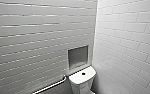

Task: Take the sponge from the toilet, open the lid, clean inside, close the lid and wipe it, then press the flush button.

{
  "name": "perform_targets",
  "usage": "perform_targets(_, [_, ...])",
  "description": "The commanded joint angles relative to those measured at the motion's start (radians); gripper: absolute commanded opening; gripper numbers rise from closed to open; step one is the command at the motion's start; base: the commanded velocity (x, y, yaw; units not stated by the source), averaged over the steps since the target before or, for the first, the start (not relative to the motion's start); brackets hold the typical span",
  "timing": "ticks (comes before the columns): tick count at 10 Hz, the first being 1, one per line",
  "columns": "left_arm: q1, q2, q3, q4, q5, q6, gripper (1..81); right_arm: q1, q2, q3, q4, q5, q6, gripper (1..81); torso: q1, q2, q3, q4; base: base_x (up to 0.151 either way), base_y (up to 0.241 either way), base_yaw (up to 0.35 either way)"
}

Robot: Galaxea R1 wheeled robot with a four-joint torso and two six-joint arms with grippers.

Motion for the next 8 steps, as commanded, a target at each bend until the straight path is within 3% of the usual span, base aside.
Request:
perform_targets(1, [-0.038, 0.002, -0.003, -0.004, 0.043, -0.002, 81.1, 0.034, 0.038, -0.051, -0.051, -0.119, 0.007, 1.0, 0.000, 0.000, 0.000, 0.000, 0.000, 0.000, 0.000])
perform_targets(2, [-0.038, 0.003, -0.003, -0.004, 0.043, -0.002, 81.1, 0.031, 0.040, -0.051, -0.134, -0.116, 0.016, 1.0, 0.000, 0.000, 0.000, 0.000, 0.000, 0.000, 0.000])
perform_targets(5, [-0.038, 0.000, -0.003, -0.004, 0.043, -0.002, 81.1, 0.042, 0.038, -0.087, -0.570, -0.076, 0.463, 1.0, 0.000, 0.000, 0.000, 0.000, 0.000, 0.000, 0.000])
perform_targets(6, [-0.038, 0.000, -0.003, -0.004, 0.043, -0.004, 81.1, 0.065, 0.038, -0.091, -0.592, -0.078, 0.508, 1.0, 0.000, 0.000, 0.000, 0.000, 0.000, 0.000, 0.000])
perform_targets(8, [-0.038, 0.003, -0.003, -0.005, 0.043, -0.002, 81.1, 0.102, 0.052, -0.108, -0.592, -0.134, 0.511, 1.0, 0.000, 0.000, 0.000, 0.000, 0.000, 0.000, 0.000])
